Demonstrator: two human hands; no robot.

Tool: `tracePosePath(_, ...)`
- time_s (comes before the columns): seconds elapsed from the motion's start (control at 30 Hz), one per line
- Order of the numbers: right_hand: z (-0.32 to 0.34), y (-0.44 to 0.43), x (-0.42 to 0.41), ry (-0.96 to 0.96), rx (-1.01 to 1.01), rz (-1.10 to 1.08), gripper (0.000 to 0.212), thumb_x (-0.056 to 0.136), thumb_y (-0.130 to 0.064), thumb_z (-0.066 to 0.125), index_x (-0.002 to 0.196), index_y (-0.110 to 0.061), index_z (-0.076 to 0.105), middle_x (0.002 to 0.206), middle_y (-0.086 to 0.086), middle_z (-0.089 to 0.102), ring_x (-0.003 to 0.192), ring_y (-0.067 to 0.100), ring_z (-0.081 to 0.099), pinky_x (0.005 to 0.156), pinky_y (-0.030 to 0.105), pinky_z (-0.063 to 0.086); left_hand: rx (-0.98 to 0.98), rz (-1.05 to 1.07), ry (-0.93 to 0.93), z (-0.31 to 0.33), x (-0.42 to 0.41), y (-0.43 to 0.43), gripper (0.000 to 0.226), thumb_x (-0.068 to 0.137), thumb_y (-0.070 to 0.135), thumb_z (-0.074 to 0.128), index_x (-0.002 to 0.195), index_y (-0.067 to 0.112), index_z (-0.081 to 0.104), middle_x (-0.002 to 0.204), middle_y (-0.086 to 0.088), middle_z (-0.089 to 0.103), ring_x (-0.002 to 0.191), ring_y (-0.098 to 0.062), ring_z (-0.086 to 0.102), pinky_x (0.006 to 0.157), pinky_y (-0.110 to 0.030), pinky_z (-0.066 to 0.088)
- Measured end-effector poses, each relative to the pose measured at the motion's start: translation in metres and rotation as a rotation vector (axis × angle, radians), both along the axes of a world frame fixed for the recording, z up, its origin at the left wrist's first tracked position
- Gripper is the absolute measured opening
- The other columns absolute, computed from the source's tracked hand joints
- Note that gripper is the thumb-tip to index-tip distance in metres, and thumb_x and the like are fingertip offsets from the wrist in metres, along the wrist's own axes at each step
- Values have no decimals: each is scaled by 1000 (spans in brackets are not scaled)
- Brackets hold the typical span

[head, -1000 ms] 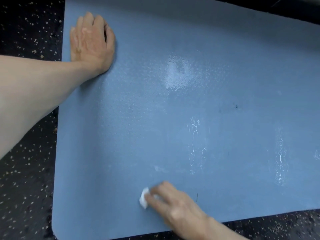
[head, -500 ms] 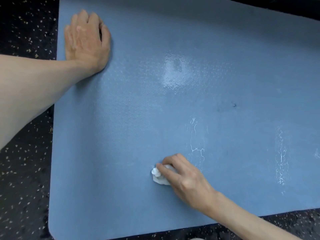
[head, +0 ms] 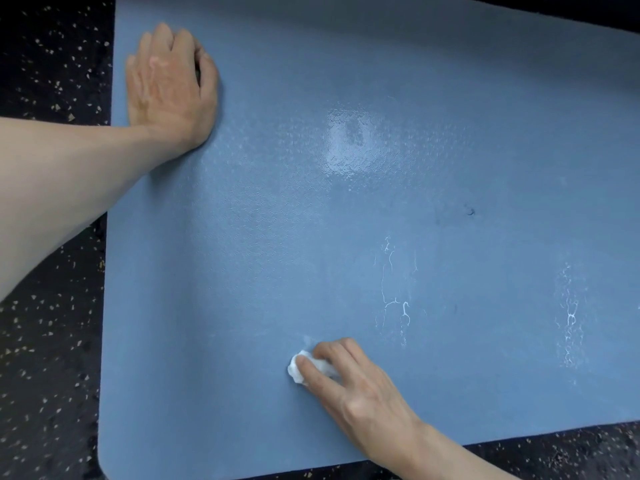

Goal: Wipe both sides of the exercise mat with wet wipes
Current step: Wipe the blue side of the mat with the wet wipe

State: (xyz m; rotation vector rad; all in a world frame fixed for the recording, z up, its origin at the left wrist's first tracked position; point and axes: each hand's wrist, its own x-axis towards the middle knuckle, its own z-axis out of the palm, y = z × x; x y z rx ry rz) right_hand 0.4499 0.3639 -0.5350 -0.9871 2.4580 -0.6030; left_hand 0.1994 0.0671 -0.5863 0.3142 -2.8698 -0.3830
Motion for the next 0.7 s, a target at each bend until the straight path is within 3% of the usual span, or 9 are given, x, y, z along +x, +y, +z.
tracePosePath(0.07,0,5,5,-15,-25,19,29,100,-7,37,119,-12,59,101,3,49,80,19,45,51,28,43,-1,-4,0,1,-1,0,38,99,31,26,107,3,51,115,-20,50,106,-34,46,89,-46,33)
tracePosePath(0.1,-2,10,10,-19,-28,49,29,99,-7,39,120,-12,58,102,3,50,79,19,48,51,28,45,3,-6,0,1,-1,0,38,100,31,27,107,3,51,116,-20,50,107,-34,46,90,-45,32)
tracePosePath(0.2,4,17,0,-75,2,61,45,85,-14,71,123,-27,51,110,-6,46,87,16,61,64,22,53,15,0,-2,2,1,-1,38,100,31,28,108,2,52,116,-21,50,108,-35,46,91,-46,32)
tracePosePath(0.3,-4,15,-58,87,-22,-61,25,101,-29,50,125,-33,47,114,-13,45,101,12,51,83,21,41,-2,-5,-5,2,1,1,38,100,31,27,107,3,52,115,-21,51,107,-35,46,90,-45,33)
tracePosePath(0.43,-15,12,-129,325,-79,-196,19,99,-16,47,114,-13,58,101,13,54,80,30,55,63,34,48,3,-6,-3,3,-1,1,38,100,31,26,106,3,52,115,-21,51,106,-35,46,89,-46,32)
tracePosePath(0.6,-10,43,-54,164,-94,173,25,97,-2,44,121,-5,49,104,7,44,79,26,45,52,38,47,-2,3,-23,3,0,1,37,101,31,28,107,3,52,115,-21,50,107,-36,45,90,-46,32)
tracePosePath(0.7,-11,43,-71,178,-109,252,21,103,-8,34,119,-7,49,105,9,46,79,27,48,51,37,48,3,3,-21,4,0,3,38,101,31,28,108,2,52,116,-21,50,108,-36,45,91,-46,31)
